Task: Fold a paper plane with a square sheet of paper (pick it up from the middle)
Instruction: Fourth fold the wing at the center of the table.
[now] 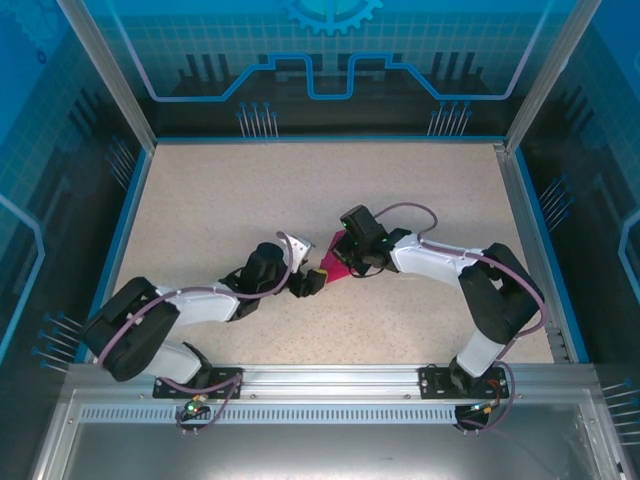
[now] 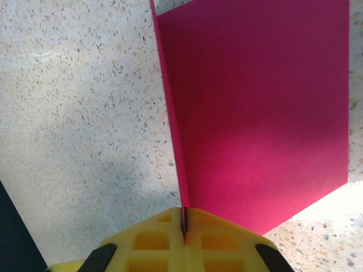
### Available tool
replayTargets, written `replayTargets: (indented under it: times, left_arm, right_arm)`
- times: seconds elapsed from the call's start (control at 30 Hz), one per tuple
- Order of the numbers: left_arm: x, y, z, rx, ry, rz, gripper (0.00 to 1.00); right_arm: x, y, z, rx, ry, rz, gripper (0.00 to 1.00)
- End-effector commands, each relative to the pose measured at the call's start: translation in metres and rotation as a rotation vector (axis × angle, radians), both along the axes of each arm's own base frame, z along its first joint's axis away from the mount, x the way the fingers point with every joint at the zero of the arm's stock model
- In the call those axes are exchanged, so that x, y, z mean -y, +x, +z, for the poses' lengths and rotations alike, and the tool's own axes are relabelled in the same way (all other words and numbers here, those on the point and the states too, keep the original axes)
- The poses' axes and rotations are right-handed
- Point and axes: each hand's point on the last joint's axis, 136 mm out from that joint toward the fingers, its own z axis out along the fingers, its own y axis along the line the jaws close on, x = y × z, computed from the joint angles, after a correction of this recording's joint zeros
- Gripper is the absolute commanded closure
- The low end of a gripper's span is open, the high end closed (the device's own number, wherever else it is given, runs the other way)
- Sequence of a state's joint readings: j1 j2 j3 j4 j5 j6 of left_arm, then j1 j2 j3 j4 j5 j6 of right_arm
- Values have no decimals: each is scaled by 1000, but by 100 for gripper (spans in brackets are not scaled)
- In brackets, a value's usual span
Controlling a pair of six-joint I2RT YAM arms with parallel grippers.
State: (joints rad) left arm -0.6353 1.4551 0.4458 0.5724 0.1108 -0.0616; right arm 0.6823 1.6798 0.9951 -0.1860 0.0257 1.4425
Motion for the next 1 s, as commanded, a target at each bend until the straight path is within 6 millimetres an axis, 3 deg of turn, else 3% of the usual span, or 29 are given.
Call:
replayTargets:
  times: [0.0,0.37,0.77,0.97]
  left_arm:
    - [18,-1,10,99,-50,-105,30]
    - [18,10,-14,89,-56,-51,45]
    - [17,17,-23,91,-80,-8,66]
    - [16,19,-26,88,-72,2,68]
  right_arm:
    - [-8,-1,0,-43,25,-38,100]
    - [-9,-2,-3,-104,61,-70,100]
    - [-8,-7,-5,-143,84,-75,100]
    - [-11,-8,-4,-168,113,-75,100]
